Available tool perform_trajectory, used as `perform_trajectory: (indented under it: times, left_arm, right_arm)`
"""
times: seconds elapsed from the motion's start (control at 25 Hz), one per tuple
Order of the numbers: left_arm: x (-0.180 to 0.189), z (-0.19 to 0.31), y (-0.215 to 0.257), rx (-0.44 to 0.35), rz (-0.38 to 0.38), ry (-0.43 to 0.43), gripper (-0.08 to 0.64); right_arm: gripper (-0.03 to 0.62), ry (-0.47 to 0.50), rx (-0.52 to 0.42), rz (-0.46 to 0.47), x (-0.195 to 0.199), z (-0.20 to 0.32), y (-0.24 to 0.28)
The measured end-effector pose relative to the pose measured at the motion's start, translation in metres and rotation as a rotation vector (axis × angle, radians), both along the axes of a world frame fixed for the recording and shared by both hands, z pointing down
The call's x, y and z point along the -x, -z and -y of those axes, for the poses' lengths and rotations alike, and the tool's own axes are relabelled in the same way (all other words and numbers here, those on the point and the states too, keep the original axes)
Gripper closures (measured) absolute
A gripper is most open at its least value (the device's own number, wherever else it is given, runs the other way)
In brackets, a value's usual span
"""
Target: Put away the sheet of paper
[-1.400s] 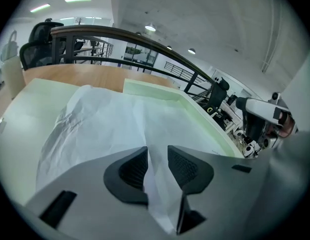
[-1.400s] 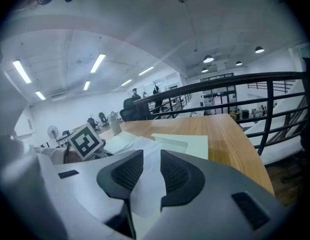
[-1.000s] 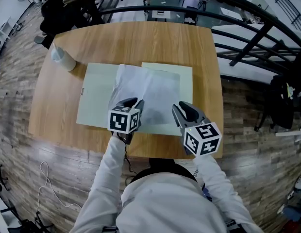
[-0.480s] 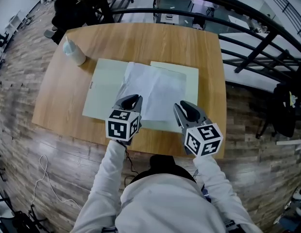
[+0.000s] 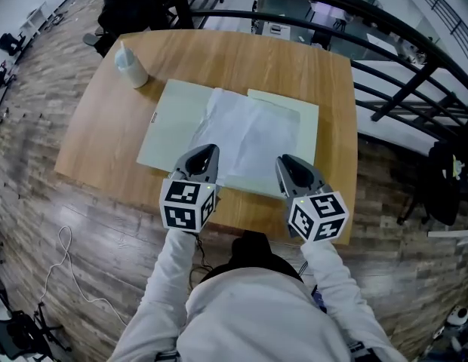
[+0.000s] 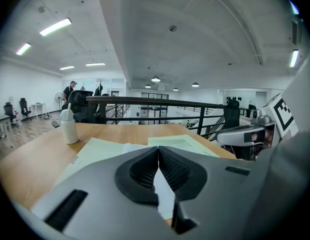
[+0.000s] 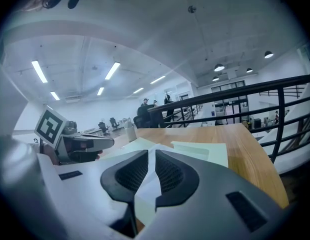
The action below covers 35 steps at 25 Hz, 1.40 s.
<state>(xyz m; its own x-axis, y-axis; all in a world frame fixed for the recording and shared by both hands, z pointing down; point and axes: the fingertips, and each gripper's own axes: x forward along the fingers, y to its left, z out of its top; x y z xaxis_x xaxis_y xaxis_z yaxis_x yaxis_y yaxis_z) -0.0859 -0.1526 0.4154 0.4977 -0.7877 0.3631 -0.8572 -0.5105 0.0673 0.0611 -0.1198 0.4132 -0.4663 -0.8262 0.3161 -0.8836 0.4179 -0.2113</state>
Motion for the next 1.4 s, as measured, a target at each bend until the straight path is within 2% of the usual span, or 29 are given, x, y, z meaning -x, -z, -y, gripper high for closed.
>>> perform_trajectory:
  times: [0.44, 0.76, 1.4]
  left_arm:
    - [0.033, -0.039, 0.027, -0.104, -0.073, 0.074, 0.541]
    - [0.048, -0.061, 0.035, -0.126, -0.110, 0.101, 0.541]
    - [0.062, -0.089, 0.045, -0.170, -0.129, 0.104, 0.541]
  right_arm:
    - [0.565, 0.009, -0.041, -0.032, 0.005, -0.012, 0.007]
    - [0.566, -0.006, -0.072, -0.078, 0.004, -0.025, 0.013]
    - [0.566, -0.040, -0.114, -0.102, -0.002, -0.044, 0.027]
